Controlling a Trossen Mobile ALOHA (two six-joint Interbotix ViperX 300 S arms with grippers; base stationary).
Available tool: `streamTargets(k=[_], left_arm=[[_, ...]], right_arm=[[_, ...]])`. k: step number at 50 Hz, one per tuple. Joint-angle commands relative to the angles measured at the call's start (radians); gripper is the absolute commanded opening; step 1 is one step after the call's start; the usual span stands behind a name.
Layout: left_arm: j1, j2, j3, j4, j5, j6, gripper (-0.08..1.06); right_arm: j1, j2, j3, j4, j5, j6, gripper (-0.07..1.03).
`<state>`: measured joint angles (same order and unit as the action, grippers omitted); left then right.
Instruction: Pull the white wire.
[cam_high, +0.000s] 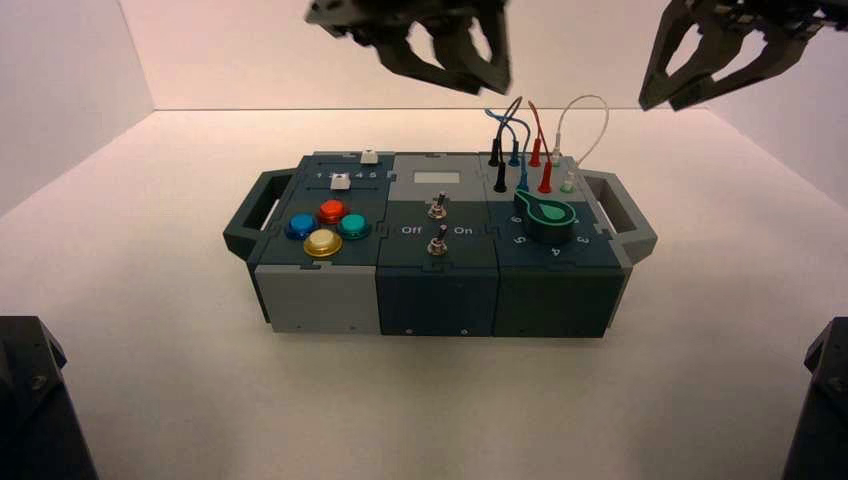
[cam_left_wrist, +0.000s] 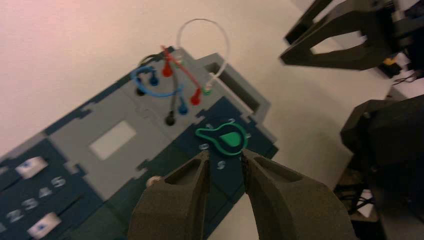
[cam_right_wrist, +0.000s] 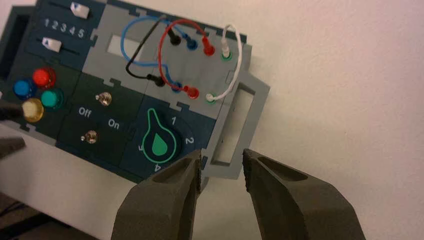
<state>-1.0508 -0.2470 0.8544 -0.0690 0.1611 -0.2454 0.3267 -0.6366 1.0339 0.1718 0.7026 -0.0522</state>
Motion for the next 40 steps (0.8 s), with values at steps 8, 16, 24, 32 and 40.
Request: streamTargets(k=[8,16,24,32,40], left_arm=[[-0.028,0.012,-0.014,0.0,-0.031,-0.014,0.36],[-0.031,0.002,0.0,0.0,-0.038,-0.015,0.36],[-0.031,-0.015,0.018,0.0,-0.044,-0.015,0.36],[-0.031,-0.041,0.032,0.0,-0.044,-0.017,0.36],[-0.031,-0.057,0.043,0.0,-0.044,-0.017,0.36]], right_arm=[[0.006,0.087,-0.055,0.008,-0.005,-0.011,0.45],[0.025,0.147,-0.08,0.02,-0.005,-0.012,0.46],[0.061,0.192,-0.104,0.034,-0.005,-0.011,0.46],[0.063,0.253,-0.129,0.037,-0.014,-0.012,0.46],[0.063,0.304,-0.138,0.038,-0.025,-0.012,0.46]])
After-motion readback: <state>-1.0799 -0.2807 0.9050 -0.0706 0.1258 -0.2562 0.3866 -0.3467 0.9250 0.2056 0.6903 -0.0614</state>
